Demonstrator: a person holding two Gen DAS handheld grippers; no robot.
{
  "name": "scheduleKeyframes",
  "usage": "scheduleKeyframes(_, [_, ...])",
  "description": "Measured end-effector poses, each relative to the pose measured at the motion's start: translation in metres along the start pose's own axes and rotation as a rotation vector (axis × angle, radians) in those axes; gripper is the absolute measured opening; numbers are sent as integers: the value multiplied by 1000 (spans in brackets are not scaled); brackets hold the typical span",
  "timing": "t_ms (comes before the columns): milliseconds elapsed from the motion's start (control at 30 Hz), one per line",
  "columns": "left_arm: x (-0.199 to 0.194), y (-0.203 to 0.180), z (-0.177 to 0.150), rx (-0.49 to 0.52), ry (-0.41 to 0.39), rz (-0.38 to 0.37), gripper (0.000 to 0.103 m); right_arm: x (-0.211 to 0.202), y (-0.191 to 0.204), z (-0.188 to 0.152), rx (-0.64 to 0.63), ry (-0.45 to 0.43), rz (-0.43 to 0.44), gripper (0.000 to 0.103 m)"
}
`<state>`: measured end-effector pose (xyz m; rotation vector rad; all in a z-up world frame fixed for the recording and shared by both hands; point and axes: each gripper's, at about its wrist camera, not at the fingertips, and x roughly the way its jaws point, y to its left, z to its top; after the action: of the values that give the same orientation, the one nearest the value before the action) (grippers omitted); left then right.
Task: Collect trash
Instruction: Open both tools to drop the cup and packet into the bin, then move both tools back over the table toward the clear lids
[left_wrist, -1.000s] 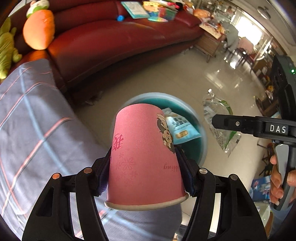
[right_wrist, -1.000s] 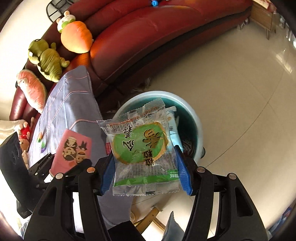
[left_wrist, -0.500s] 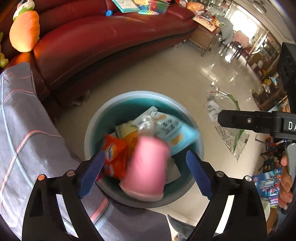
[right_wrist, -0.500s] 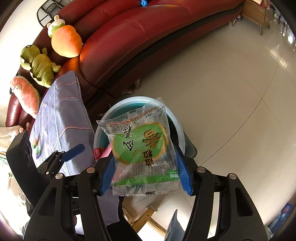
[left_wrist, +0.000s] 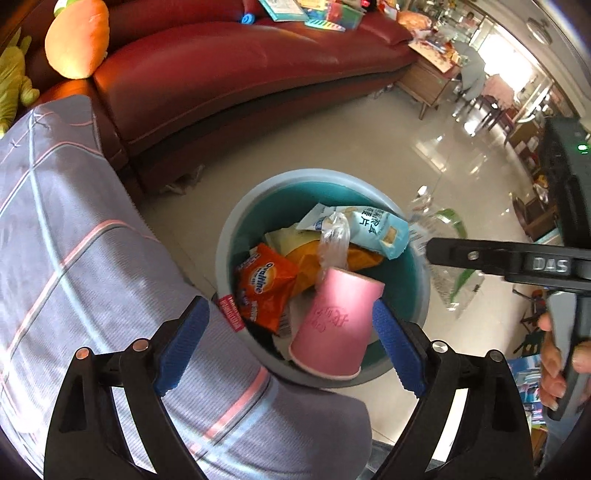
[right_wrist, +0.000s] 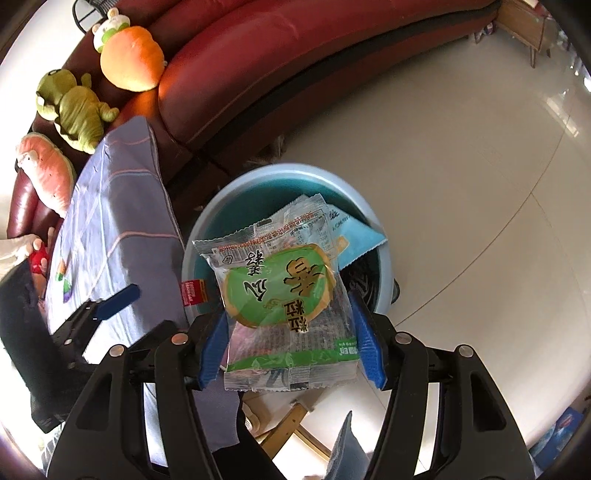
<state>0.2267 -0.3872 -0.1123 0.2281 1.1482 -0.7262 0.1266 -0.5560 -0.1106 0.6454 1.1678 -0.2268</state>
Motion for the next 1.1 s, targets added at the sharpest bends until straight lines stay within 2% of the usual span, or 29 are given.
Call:
scheduleKeyframes(67, [-5,1,-2,2,-6,0,91,8,2,-1,3,22,-2,67])
scheduleKeyframes(167, [-12,4,-4,6,-16,8,92,11,5,-2,11,24,-14,71])
scheduleKeyframes(633, [-39,27,-14,-47,-56,-12,94,-7,32,-6,-29,5,-57,80])
scheduleKeyframes(900, [-69,67,-30,-110,-98,14,96,-8,79,-5,-101,7,-55,83])
scheduleKeyframes(1100, [-98,119,-51,-195,-127,50,96,6,140,-7,-189,25,-37,83])
